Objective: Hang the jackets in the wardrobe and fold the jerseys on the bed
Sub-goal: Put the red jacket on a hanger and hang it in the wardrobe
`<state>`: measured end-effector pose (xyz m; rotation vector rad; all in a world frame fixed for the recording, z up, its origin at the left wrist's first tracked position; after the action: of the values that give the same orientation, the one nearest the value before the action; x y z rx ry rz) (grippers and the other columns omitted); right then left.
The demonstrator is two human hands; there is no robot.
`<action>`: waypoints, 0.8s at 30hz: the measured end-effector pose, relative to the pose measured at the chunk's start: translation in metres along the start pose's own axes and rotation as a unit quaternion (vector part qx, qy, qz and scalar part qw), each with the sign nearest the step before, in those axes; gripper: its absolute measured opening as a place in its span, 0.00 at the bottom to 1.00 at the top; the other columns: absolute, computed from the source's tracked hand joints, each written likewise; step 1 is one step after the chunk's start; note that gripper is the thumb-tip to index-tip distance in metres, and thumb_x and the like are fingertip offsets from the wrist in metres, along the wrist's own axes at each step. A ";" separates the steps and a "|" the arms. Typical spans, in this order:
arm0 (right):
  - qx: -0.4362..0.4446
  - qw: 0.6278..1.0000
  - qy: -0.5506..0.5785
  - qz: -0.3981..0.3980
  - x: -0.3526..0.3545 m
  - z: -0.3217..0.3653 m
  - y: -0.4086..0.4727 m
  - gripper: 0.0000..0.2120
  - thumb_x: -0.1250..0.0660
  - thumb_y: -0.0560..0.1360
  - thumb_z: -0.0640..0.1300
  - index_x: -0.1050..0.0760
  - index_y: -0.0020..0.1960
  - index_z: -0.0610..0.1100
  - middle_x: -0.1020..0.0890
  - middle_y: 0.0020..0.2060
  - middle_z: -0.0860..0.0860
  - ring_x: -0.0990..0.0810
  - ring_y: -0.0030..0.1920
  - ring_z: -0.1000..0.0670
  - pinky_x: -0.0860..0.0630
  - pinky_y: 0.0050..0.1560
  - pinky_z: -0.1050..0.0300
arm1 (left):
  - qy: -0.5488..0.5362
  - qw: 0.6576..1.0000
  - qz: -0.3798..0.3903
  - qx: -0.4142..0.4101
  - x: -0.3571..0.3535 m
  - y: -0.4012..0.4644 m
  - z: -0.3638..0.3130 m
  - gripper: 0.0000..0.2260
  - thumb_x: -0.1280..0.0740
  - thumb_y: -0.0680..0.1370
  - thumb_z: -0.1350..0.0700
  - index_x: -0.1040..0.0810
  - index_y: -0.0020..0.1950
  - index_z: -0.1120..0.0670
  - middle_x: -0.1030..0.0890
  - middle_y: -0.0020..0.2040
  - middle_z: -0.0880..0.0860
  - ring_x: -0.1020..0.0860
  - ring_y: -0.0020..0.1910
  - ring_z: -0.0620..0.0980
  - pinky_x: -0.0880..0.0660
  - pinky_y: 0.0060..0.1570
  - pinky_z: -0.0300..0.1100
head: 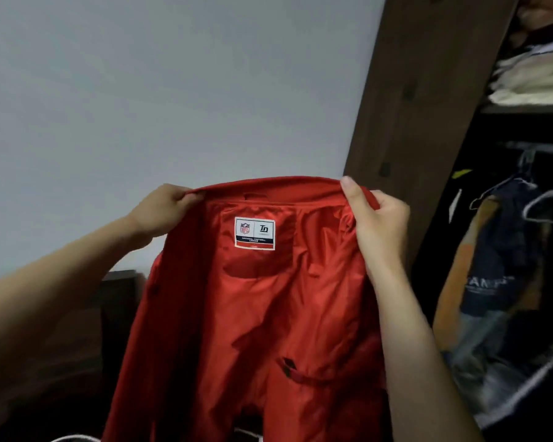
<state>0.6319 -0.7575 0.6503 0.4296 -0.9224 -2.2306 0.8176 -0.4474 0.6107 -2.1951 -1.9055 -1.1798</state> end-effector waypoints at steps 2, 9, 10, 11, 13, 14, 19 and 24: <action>-0.008 1.000 -0.014 -0.021 0.013 -0.014 0.018 0.31 0.25 0.75 0.57 0.38 0.29 0.39 0.37 0.28 0.48 0.37 0.30 0.51 0.41 0.32 0.55 | -0.041 0.999 0.006 -0.015 -0.022 0.025 -0.009 0.14 0.36 0.84 0.51 0.15 0.46 0.56 0.29 0.35 0.55 0.35 0.33 0.49 0.40 0.32 0.42; -0.088 0.994 -0.014 -0.070 0.077 -0.058 0.028 0.32 0.25 0.75 0.58 0.35 0.32 0.33 0.33 0.31 0.45 0.35 0.34 0.46 0.40 0.36 0.49 | -0.058 0.986 0.012 -0.154 -0.088 0.082 -0.067 0.12 0.35 0.83 0.50 0.13 0.53 0.54 0.13 0.43 0.53 0.16 0.47 0.54 0.24 0.51 0.45; -0.092 0.993 -0.022 -0.070 0.086 -0.061 0.029 0.35 0.25 0.74 0.59 0.35 0.33 0.30 0.32 0.32 0.45 0.34 0.34 0.46 0.39 0.36 0.48 | -0.088 0.983 0.033 -0.156 -0.103 0.087 -0.073 0.11 0.36 0.83 0.50 0.14 0.51 0.51 0.14 0.40 0.45 0.17 0.45 0.47 0.24 0.51 0.38; -0.098 0.992 -0.034 -0.076 0.098 -0.065 0.030 0.37 0.25 0.73 0.61 0.35 0.34 0.28 0.31 0.32 0.44 0.34 0.34 0.46 0.39 0.36 0.47 | -0.109 0.980 0.051 -0.161 -0.119 0.091 -0.080 0.11 0.36 0.84 0.49 0.15 0.49 0.48 0.15 0.39 0.38 0.18 0.42 0.39 0.26 0.48 0.30; -0.122 0.987 -0.054 -0.089 0.122 -0.076 0.035 0.39 0.24 0.72 0.63 0.31 0.38 0.25 0.28 0.33 0.43 0.31 0.34 0.46 0.36 0.37 0.48 | -0.144 0.969 0.088 -0.181 -0.153 0.095 -0.096 0.12 0.38 0.84 0.49 0.17 0.47 0.47 0.15 0.41 0.37 0.20 0.41 0.34 0.29 0.42 0.25; -0.134 0.985 -0.060 -0.095 0.135 -0.083 0.040 0.39 0.24 0.70 0.64 0.29 0.40 0.25 0.26 0.33 0.42 0.29 0.35 0.46 0.34 0.38 0.49 | -0.157 0.962 0.110 -0.194 -0.170 0.097 -0.105 0.12 0.38 0.84 0.49 0.16 0.48 0.50 0.14 0.43 0.43 0.20 0.43 0.39 0.28 0.43 0.28; -0.164 0.971 -0.099 -0.145 0.199 -0.116 0.066 0.24 0.24 0.74 0.58 0.17 0.40 0.34 0.18 0.36 0.41 0.21 0.36 0.48 0.25 0.40 0.55 | -0.163 0.936 0.193 -0.244 -0.243 0.113 -0.155 0.16 0.37 0.84 0.50 0.18 0.43 0.57 0.15 0.40 0.52 0.21 0.37 0.43 0.28 0.41 0.36; -0.209 0.959 -0.137 -0.134 0.244 -0.161 0.091 0.19 0.25 0.75 0.57 0.18 0.35 0.42 0.17 0.31 0.46 0.20 0.31 0.52 0.24 0.37 0.60 | -0.079 0.918 0.208 -0.329 -0.299 0.131 -0.200 0.18 0.36 0.83 0.47 0.20 0.41 0.59 0.18 0.36 0.55 0.20 0.39 0.54 0.28 0.44 0.44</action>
<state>0.5832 -1.0541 0.5936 0.0500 -0.5185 -2.6975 0.8304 -0.8269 0.6550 -2.8867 -1.0402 -1.7654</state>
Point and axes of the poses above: each hand's wrist, its own y-axis towards the middle knuckle, its own x-axis out of the back of the hand, z = x × y, the point moved 9 cm from there along y, towards the middle knuckle
